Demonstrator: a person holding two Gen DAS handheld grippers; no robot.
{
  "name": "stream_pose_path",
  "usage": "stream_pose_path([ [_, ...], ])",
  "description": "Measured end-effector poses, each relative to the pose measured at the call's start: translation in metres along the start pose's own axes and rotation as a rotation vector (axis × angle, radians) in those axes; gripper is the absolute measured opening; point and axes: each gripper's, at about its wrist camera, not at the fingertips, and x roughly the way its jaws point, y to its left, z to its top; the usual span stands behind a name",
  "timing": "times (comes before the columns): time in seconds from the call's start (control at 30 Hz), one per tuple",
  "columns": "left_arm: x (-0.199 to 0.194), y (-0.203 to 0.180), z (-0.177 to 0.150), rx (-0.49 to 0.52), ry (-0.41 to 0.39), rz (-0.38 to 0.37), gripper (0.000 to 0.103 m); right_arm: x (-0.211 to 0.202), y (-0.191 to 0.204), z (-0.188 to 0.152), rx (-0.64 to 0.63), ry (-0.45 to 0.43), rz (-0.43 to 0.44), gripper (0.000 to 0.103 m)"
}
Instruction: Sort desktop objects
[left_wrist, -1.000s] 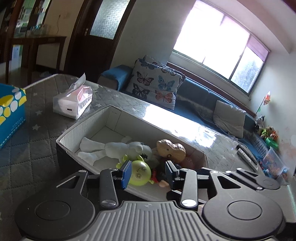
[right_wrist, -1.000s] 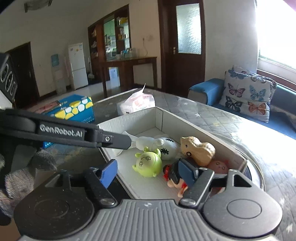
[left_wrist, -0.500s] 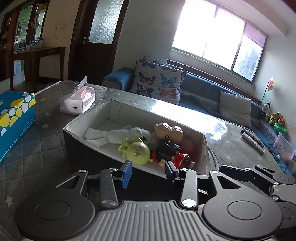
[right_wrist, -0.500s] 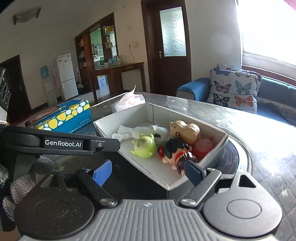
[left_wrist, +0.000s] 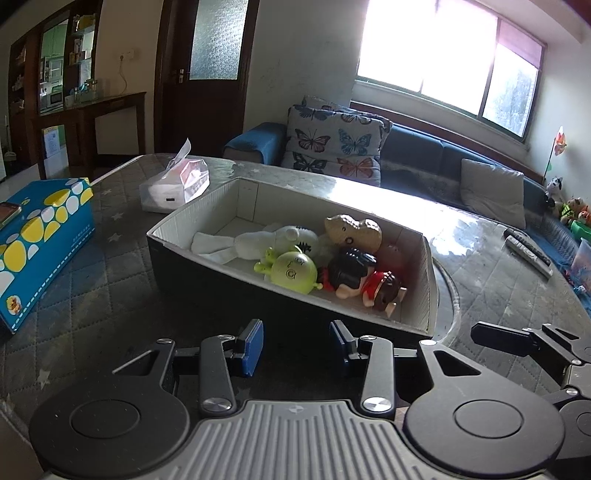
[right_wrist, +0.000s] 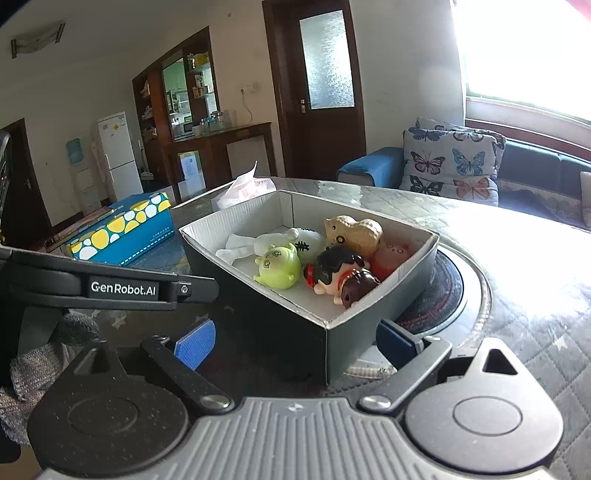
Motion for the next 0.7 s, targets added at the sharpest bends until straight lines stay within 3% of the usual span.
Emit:
stream_pose_path([
  [0.2, -0.002, -0.004, -0.006, 0.014, 0.005, 0.028, 0.042, 0.000, 0.003, -0.005, 0.007, 0.008, -0.016, 0.097],
  [0.3, -0.002, -0.006, -0.008, 0.022, 0.010, 0.057, 0.042, -0.001, 0.005, -0.007, 0.008, 0.007, -0.023, 0.103],
  [0.7, -0.006, -0.010, -0.016, 0.069, -0.018, 0.122, 0.042, 0.002, 0.011, -0.013, 0.009, 0.020, -0.039, 0.103],
])
